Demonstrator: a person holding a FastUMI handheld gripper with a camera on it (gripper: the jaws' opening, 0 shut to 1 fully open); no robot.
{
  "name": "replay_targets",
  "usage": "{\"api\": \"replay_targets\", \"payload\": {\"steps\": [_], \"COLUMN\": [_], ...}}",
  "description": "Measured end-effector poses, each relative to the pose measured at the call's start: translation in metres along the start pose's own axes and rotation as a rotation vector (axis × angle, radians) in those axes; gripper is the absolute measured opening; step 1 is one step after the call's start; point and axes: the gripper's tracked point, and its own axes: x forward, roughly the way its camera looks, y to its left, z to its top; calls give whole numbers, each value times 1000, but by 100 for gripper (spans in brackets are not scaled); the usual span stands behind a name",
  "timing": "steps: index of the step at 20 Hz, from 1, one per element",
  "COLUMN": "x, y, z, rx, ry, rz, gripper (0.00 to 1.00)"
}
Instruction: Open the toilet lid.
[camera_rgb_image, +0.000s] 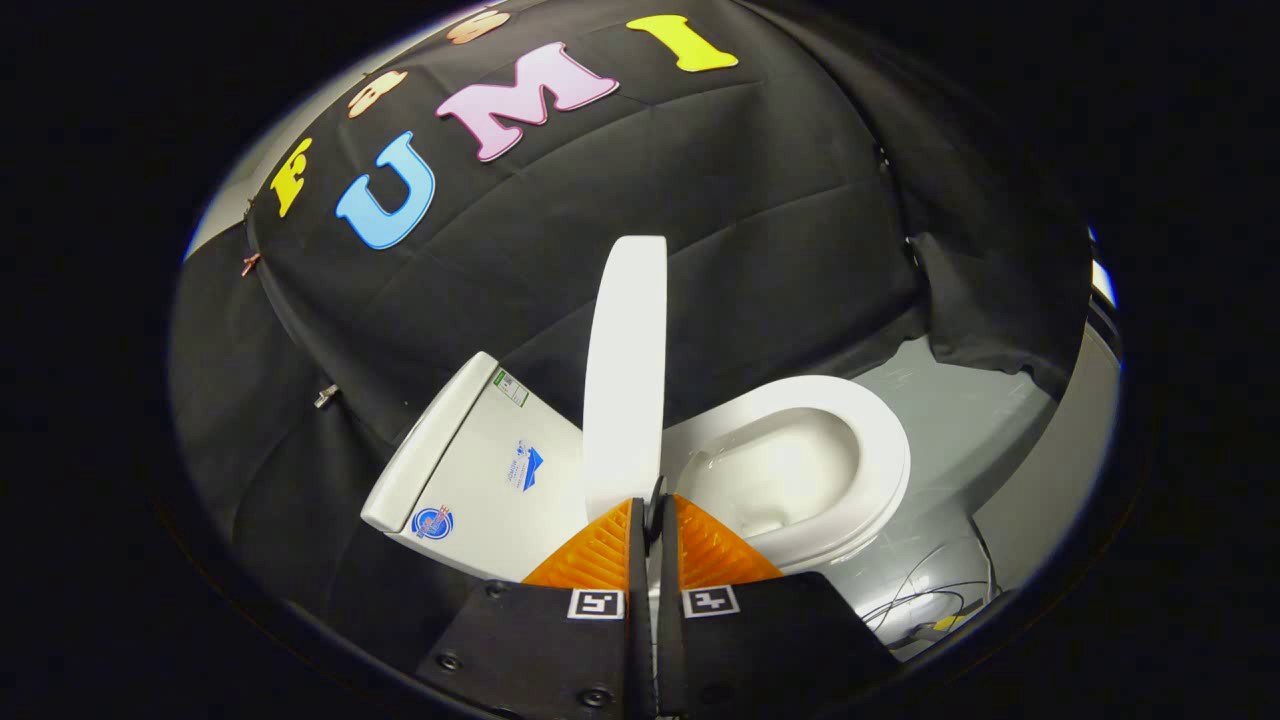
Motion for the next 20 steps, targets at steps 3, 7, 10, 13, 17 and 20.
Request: {"api": "replay_targets", "payload": {"steps": [3, 7, 10, 13, 17, 20], "x": [0, 1, 2, 5, 8, 10], "y": [22, 57, 77, 97, 119, 127], "z": [-1, -4, -8, -13, -21, -23], "rx": [-46, -91, -129, -189, -216, -217], "ry": [-8, -9, -11, -23, -26, -34], "rz": [-21, -17, -32, -51, -66, -97], "gripper": [8, 9, 10, 10, 11, 11]}}
